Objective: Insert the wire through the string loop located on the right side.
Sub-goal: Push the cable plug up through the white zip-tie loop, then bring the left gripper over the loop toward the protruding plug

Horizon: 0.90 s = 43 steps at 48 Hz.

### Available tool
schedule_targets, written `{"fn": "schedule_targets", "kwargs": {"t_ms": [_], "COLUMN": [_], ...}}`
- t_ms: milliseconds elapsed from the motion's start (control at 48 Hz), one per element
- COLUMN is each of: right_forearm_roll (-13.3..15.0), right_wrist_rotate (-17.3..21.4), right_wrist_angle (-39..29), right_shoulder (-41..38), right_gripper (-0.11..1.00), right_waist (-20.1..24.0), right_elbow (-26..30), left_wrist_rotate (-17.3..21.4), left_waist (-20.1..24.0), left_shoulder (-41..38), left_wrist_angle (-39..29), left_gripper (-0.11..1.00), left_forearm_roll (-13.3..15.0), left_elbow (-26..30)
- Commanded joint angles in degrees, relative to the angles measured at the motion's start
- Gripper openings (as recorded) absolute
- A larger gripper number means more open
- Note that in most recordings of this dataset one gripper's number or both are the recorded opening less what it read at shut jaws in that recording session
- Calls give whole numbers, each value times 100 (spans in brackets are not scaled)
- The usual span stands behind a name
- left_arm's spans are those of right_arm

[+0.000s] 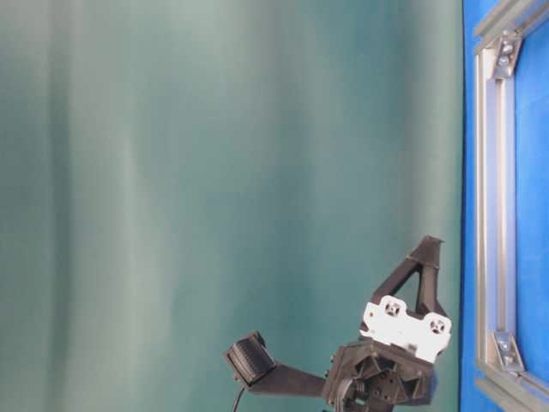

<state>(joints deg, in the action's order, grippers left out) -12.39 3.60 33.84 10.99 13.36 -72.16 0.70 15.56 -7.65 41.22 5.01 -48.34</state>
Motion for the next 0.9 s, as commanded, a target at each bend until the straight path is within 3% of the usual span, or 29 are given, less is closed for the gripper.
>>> {"fn": "schedule_targets", "kwargs": {"t_ms": [0, 479, 875], "right_forearm_roll": [0, 0, 0], "right_wrist_rotate": [-9, -9, -9], "right_wrist_angle": [62, 62, 35], "right_shoulder": [-9, -18, -18], "right_gripper": [-4, -4, -4], "right_waist": [-9, -18, -18], "right_elbow": [132, 132, 141], "left_wrist_rotate": [0, -44, -123], "left_waist": [-18, -290, -1740], "left_shoulder": [185, 185, 185], "left_wrist_angle": [70, 44, -88], "left_gripper": [0, 0, 0], "left_forearm_roll": [-18, -18, -18], "left_elbow": [105, 97, 53]}}
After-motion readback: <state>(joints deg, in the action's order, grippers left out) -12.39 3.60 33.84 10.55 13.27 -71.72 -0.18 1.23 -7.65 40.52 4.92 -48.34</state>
